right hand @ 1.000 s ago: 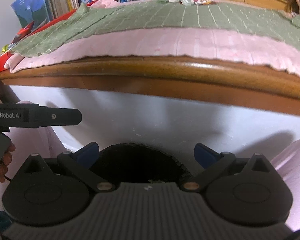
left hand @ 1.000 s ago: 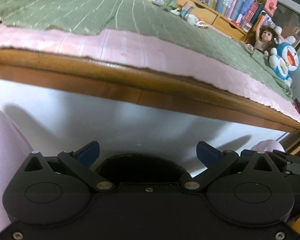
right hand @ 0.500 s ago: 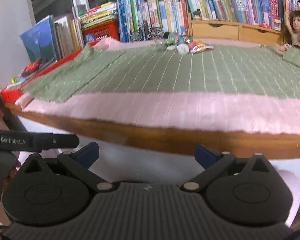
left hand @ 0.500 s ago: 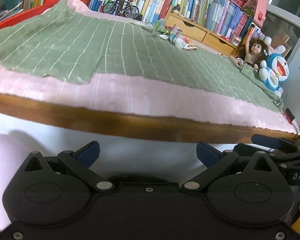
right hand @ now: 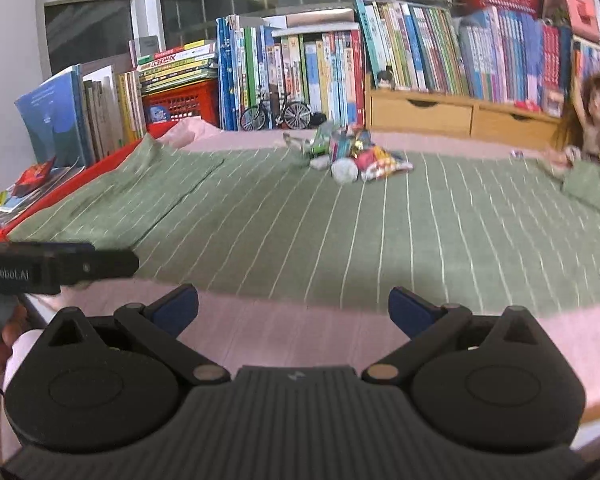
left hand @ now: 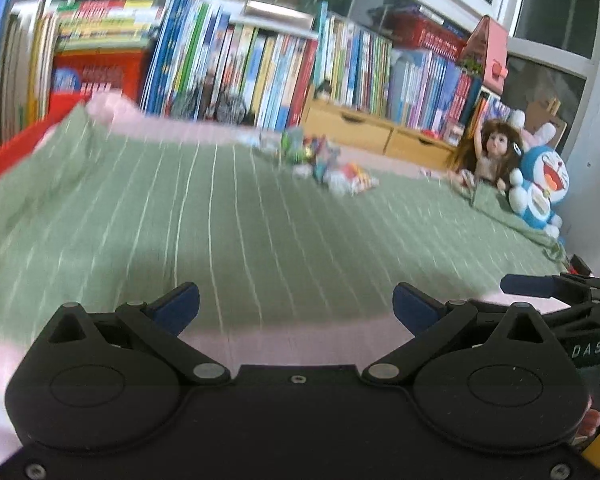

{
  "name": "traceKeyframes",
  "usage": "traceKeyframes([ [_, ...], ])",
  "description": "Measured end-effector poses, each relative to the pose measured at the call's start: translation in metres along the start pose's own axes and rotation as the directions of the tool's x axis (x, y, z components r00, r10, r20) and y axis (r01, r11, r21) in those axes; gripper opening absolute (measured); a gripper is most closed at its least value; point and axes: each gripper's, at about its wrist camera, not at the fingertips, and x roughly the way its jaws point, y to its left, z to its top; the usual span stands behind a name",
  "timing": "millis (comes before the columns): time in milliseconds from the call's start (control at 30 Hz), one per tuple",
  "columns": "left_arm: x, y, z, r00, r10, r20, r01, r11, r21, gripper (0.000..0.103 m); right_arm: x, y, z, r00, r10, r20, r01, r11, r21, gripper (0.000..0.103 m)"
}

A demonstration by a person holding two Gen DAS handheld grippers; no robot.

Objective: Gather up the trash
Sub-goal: 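Grasp the clear plastic wrapper with the left tool while the right tool grasps the white tissue ball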

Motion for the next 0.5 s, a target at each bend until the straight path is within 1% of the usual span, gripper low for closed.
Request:
traceKeyframes([
  [133, 0.028, 0.009, 0.035, 1.0, -0.008, 0.029, 0.008, 1.0, 0.011, 0.103, 0.02, -0.009, 0.022, 1.0, 0.009, 0.012, -0.009, 1.0, -0.011, 0.103],
  [233, 0.056, 0.019, 0.064, 0.999, 0.001, 0.039, -0.001, 1.0, 0.013, 0.103, 0.037, -0.019, 0.038, 0.998, 0.044, 0.037, -0.043, 0.999, -0.016, 0.103],
  [333, 0.09, 0.032, 0.094, 1.0, 0.003, 0.015, -0.003, 1.0, 0.003, 0.103, 0.059, -0.031, 0.056, 0.996, 0.054, 0.065, -0.053, 0.999, -0.005, 0.103],
  [400, 0.114, 0.042, 0.111, 1.0, 0.027, 0.015, -0.027, 0.999, -0.018, 0.102, 0.073, -0.038, 0.067, 0.995, 0.048, 0.092, -0.049, 0.999, 0.006, 0.103],
  [500, 0.151, 0.056, 0.136, 0.999, 0.044, -0.008, -0.044, 0.998, -0.054, 0.1, 0.099, -0.044, 0.084, 0.994, 0.058, 0.098, -0.057, 0.998, -0.019, 0.103],
])
